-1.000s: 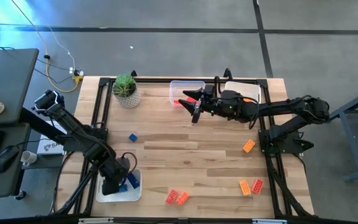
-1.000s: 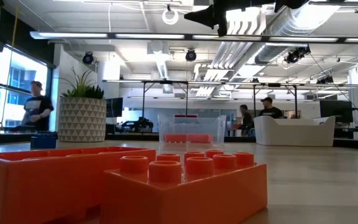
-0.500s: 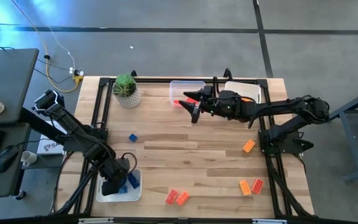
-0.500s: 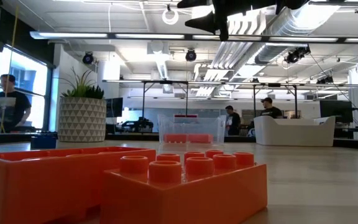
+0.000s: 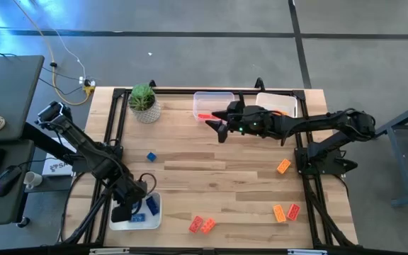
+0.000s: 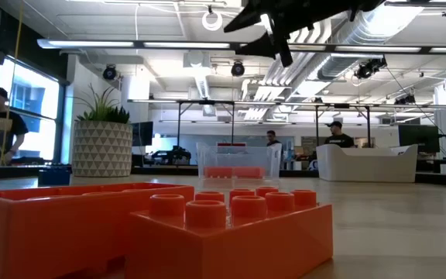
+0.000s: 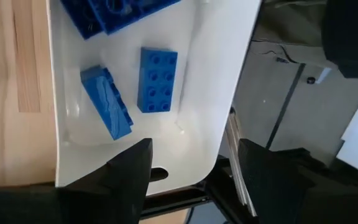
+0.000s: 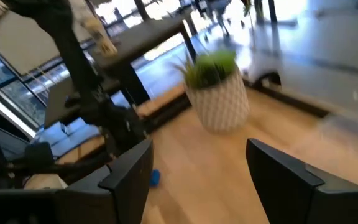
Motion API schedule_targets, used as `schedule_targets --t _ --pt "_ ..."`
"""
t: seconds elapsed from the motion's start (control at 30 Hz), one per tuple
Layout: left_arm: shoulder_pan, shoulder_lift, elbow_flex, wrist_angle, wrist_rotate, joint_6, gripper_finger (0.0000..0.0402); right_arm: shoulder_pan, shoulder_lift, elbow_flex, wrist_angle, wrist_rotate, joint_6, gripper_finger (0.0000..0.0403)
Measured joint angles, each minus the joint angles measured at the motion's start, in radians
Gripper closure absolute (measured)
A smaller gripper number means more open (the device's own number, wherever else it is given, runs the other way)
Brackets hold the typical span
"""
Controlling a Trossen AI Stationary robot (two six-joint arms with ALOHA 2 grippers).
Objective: Sort & place blocks by color
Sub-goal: Put the yellow game piece into the top white bin
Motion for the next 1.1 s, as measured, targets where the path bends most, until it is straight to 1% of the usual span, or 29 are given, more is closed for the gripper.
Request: schedule_targets --t 0.1,0.27,0.4,0.6,0.83,0.97,1.1 --pt "0.024 -0.024 0.002 -0.025 -0.024 0.046 0.0177 0.0 0.0 0.0 -0.079 0.0 0.085 0.016" --pt "0.083 -0.06 0.002 -0.117 -0.124 0.143 0.0177 0.0 0.0 0.0 -0.245 0.0 0.306 0.016" --pt "0.156 -0.08 0.002 -0.163 -0.244 0.245 0.0177 0.001 0.0 0.0 -0.397 -0.001 0.448 0.016" --pt "0.291 -0.092 0.002 -0.162 -0.414 0.39 0.0177 0.021 0.0 0.0 -0.613 0.0 0.625 0.016" --pt "0.451 -0.09 0.002 -0.153 -0.605 0.478 0.0177 0.093 0.0 0.0 -0.779 -0.02 0.77 0.016" --pt "0.535 -0.09 0.002 -0.093 -0.642 0.508 0.0177 0.159 0.0 0.0 -0.852 -0.054 0.846 0.016" --pt "0.604 -0.09 0.002 0.004 -0.643 0.533 0.0177 0.245 0.0 0.0 -0.906 -0.129 0.912 0.016"
